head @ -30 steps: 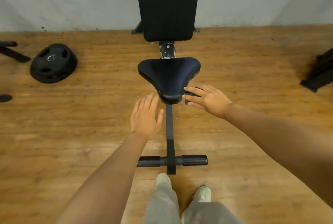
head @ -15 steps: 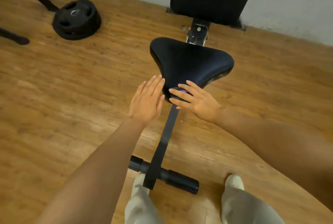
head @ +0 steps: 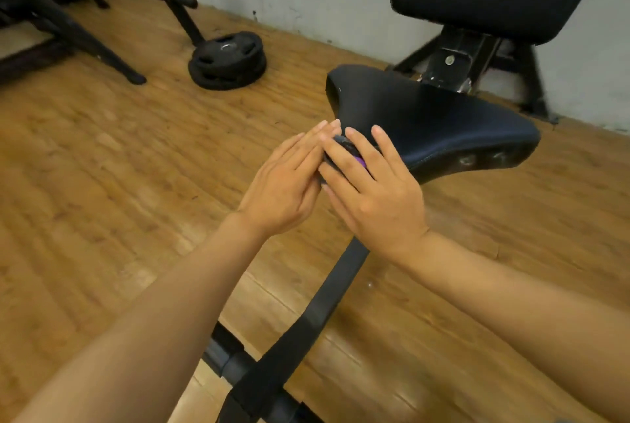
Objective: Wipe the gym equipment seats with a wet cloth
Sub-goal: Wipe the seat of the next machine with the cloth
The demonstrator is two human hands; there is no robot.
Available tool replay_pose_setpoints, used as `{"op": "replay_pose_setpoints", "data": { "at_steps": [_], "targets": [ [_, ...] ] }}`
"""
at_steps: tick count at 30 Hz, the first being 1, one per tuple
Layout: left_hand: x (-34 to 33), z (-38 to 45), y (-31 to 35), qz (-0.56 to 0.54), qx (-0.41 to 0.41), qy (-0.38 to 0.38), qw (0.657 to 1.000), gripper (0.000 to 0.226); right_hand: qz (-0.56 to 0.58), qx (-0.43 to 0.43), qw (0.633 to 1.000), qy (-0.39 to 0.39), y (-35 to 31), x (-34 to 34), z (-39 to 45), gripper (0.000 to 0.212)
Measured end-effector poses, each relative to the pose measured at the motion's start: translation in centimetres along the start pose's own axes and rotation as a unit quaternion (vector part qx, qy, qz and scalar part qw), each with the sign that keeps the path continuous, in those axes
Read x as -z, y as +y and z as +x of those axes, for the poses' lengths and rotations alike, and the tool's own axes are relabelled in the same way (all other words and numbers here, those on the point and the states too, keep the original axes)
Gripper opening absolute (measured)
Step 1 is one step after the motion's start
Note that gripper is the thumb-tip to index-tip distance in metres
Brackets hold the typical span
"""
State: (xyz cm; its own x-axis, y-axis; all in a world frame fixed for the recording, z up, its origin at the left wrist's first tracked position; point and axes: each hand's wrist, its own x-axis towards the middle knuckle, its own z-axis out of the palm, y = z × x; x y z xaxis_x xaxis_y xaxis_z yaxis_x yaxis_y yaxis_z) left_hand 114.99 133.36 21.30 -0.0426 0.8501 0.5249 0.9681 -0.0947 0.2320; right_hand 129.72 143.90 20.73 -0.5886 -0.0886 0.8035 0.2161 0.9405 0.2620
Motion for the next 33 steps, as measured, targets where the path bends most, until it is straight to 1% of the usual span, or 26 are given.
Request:
{"op": "replay_pose_setpoints", "data": {
  "at_steps": [2,5,8,11,13,17,19,21,24,26,29,30,31,33],
  "targets": [
    [-0.6,0.2,-0.5,0.002,-0.026,0.019,0.999,0.050,-0.020,0.032,0.999,0.033,0.5,-0.4,-0.5,0.019],
    [-1.0,0.1,-0.7,0.016,-0.047,0.052,0.997,0.049,-0.016,0.096,0.992,0.077,2.5,-0.7,-2.5,0.032],
    [-1.7,-0.3,-0.3,0.042,-0.043,0.075,0.995,0.050,-0.005,0.139,0.984,0.115,5.2,-1.9,-5.2,0.053],
    [-2.4,-0.7,0.7,0.046,-0.015,0.084,0.995,0.053,0.015,0.166,0.978,0.127,7.7,-3.3,-6.9,0.065],
    [-2.7,-1.1,1.4,0.050,-0.009,0.086,0.995,0.055,0.029,0.173,0.977,0.121,8.1,-3.5,-7.1,0.061],
    [-2.9,-1.6,1.9,0.057,-0.003,0.093,0.994,0.055,0.052,0.167,0.977,0.119,5.8,-2.9,-5.4,0.042],
    [-3.0,-1.7,1.9,0.060,0.001,0.091,0.994,0.055,0.053,0.176,0.974,0.135,4.9,-2.8,-4.3,0.039],
    [-3.2,-1.7,2.1,0.061,0.009,0.091,0.994,0.056,0.046,0.189,0.968,0.160,5.2,-3.0,-4.0,0.043],
    [-3.2,-1.9,2.9,0.076,0.036,0.106,0.991,0.059,0.028,0.218,0.959,0.181,7.4,-4.1,-5.0,0.058],
    [-3.2,-1.5,4.2,0.094,0.055,0.124,0.986,0.059,0.047,0.196,0.966,0.162,9.5,-4.4,-6.8,0.067],
    [-3.6,0.1,6.6,0.114,0.059,0.132,0.983,0.052,0.075,0.060,0.989,0.114,12.6,-4.7,-9.7,0.071],
    [-3.9,0.6,7.1,0.124,0.059,0.130,0.982,0.051,0.075,0.028,0.992,0.103,13.1,-4.8,-10.2,0.071],
    [-4.3,0.9,7.4,0.133,0.061,0.132,0.980,0.050,0.074,0.017,0.993,0.096,13.3,-5.0,-10.5,0.068],
    [-5.0,1.1,7.8,0.138,0.074,0.142,0.977,0.050,0.078,0.015,0.992,0.094,13.2,-5.0,-10.8,0.056]
  ]
}}
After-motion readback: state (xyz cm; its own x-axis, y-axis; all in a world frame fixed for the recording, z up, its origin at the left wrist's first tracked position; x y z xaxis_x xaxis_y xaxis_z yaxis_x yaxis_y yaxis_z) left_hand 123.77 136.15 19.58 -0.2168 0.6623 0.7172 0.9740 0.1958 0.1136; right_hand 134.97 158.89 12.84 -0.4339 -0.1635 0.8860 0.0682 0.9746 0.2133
